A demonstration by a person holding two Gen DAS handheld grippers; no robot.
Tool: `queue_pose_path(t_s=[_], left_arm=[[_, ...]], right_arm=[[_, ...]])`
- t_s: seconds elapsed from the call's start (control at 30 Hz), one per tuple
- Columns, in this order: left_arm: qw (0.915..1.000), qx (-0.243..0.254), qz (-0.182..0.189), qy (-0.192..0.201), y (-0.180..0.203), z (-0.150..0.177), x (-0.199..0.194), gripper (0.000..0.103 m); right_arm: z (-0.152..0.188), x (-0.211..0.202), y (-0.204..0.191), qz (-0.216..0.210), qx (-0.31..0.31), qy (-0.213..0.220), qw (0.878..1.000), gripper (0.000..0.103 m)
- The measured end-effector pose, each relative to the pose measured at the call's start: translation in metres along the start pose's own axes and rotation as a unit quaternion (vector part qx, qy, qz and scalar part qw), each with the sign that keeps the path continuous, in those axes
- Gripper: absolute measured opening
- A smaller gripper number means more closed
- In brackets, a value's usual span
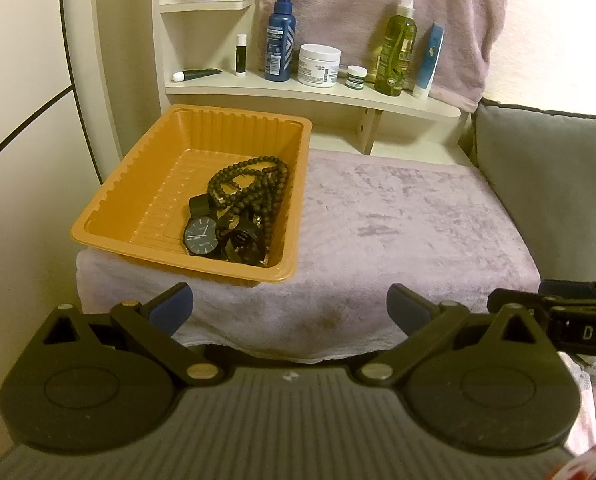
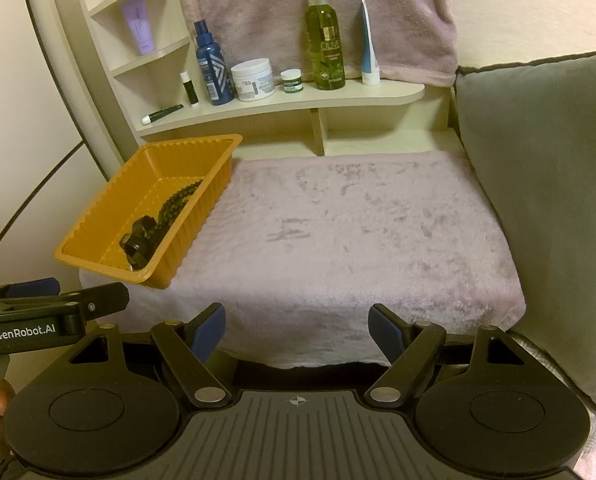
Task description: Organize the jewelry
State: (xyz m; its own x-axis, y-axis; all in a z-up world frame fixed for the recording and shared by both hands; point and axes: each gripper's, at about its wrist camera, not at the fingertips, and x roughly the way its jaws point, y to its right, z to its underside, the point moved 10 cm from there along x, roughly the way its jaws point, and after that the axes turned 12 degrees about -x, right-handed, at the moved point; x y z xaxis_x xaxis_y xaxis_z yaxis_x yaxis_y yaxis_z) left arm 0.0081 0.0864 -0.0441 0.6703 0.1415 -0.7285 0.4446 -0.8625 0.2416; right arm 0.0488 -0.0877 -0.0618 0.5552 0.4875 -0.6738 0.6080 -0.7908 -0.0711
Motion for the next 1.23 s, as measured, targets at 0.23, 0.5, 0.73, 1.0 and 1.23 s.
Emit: queue_pose_path(t_s=[0.23,0.5,0.73,1.0,1.23], left_arm=[[1.0,0.0,0.0,0.0,-0.0004,0.0001,0.0001,0.102],[1.0,0.0,0.0,0.0,-0.0006,0.0003,-0.0001,0.102],[1.0,0.0,0.0,0.0,-0.0008,0.0004,-0.0001,0.103],[1.0,0.0,0.0,-0.001,-0.0012,0.0002,0.0,0.103],[0.9999,-0.009,0.007,0.005,-0.0026,-0.0012,-0.0003,0.103]], right_arm=[[-0.0007,-0.0001,0.0012,0.0,0.0,0.0,1.0,0.078],[-0.0006,0.0,0.0011,-0.001,0.0,0.0,1.0,0.078],[-0.0003,0.0003,0.001,-0.001,0.0,0.001,1.0,0.078],[0.0001,0.0005,0.0012,-0.002,0.0,0.0,1.0,0.078],[0.0001,0.0006,-0.0001,-0.001,0.001,0.002,1.0,0.078]])
